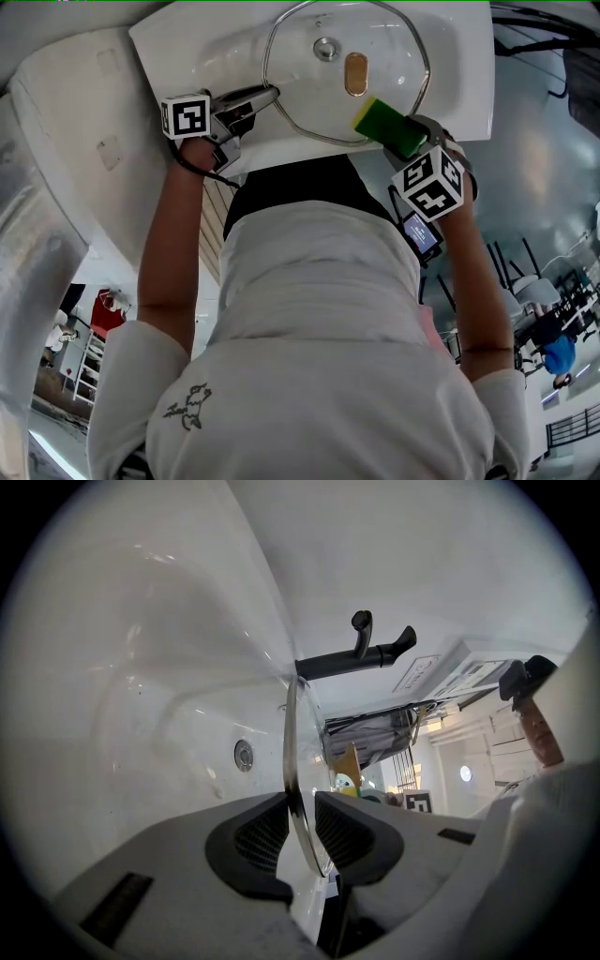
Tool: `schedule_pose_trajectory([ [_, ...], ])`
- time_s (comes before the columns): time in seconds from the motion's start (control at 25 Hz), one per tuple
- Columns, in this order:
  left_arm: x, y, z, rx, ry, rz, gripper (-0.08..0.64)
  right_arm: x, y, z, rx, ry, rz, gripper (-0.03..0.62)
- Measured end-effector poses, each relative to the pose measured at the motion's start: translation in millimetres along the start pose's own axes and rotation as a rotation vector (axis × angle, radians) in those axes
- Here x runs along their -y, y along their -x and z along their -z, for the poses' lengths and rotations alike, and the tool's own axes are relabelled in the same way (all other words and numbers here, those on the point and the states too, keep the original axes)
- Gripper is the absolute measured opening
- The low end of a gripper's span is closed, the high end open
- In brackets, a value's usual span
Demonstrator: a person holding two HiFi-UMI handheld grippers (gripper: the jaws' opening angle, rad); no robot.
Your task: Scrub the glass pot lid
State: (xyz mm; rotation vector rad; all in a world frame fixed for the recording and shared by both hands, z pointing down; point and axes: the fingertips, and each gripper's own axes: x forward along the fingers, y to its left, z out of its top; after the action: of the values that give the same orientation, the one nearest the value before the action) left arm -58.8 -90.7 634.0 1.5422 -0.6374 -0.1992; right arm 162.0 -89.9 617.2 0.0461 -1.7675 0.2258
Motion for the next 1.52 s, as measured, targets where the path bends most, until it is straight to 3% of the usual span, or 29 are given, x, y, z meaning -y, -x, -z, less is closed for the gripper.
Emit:
schedule_pose_trajectory([
  [0.16,-1.7,0.1,0.2,-0.002,0.010,0.004,0.087,36.2,3.7,32.4,-0.033,-0.120,0.024,0.288],
  [0.32,-1.3,-0.9,0.6,-0.001,0.019,0.005,0.087,48.3,14.9,20.9,0.015,-0.191,0.021,0.290],
  [0.52,-0.7,-0.2,-0.1,0.001,0.023,-0.004,0.087,30.9,11.0,-21.9,0.043,-0.056,-0.034,0.291],
  [0.68,0.1,-1.0,-1.6,0.009,0.027,0.000,0.087,27.0,7.5,-25.9,0.028,0.008,-0.045,0.290],
  [1.04,0.0,-0.8,-2.3,0.007,0.013,-0.001,0.087,70.3,7.5,12.4,0.007,-0.152,-0.065,0.290],
  [1.32,-1.6,-0.9,-2.4,0.007,0.012,-0.003,0.087,102.8,10.1,47.4,-0.057,-0.233,0.014,0.291],
  [1.52,-1.2,-1.0,-1.5,0.004,0.024,0.001,0.087,111.0,21.4,-3.7,0.068,-0.287,-0.004,0.293],
])
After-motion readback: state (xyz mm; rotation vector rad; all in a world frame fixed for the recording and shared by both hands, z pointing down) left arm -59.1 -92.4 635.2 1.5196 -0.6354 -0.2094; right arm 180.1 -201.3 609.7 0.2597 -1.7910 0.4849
